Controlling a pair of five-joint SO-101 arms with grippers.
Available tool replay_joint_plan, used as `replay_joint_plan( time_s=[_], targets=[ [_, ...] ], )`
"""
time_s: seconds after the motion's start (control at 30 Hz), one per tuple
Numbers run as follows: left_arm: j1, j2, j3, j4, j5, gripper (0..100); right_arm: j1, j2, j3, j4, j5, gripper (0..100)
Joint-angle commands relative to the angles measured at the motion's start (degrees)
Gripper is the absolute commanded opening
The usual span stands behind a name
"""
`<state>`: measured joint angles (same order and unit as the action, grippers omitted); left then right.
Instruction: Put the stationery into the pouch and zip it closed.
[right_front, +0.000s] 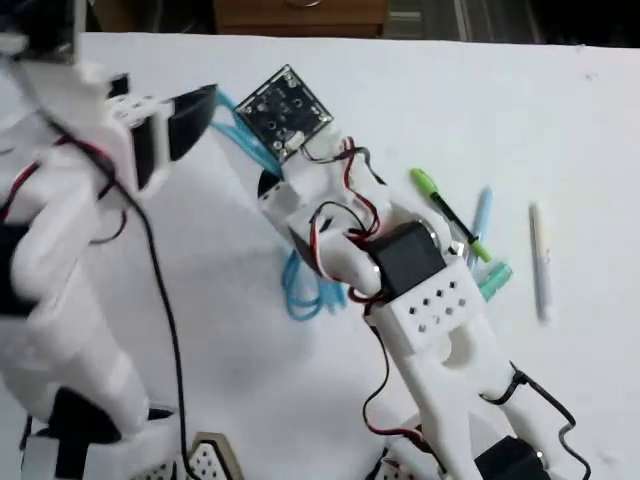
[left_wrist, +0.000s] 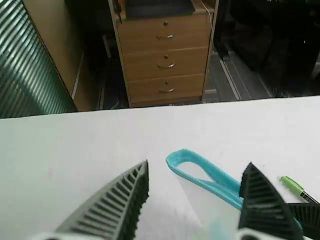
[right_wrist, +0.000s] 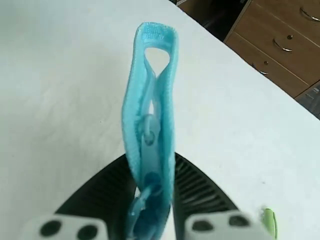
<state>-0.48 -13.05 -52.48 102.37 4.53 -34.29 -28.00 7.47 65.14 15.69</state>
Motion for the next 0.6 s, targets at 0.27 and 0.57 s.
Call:
replay_joint_plan(
  time_s=[0.27, 0.57],
  targets=[
    [-8.5, 0.9, 4.7, 0.0, -13.2, 21, 0.3, -13.4, -0.1, 11.4, 12.0, 2.2],
    [5.2, 4.8, 9.8, 0.1, -20.8, 21, 0.0, -29.0, 16.3, 13.7, 18.4, 2.2]
  ],
)
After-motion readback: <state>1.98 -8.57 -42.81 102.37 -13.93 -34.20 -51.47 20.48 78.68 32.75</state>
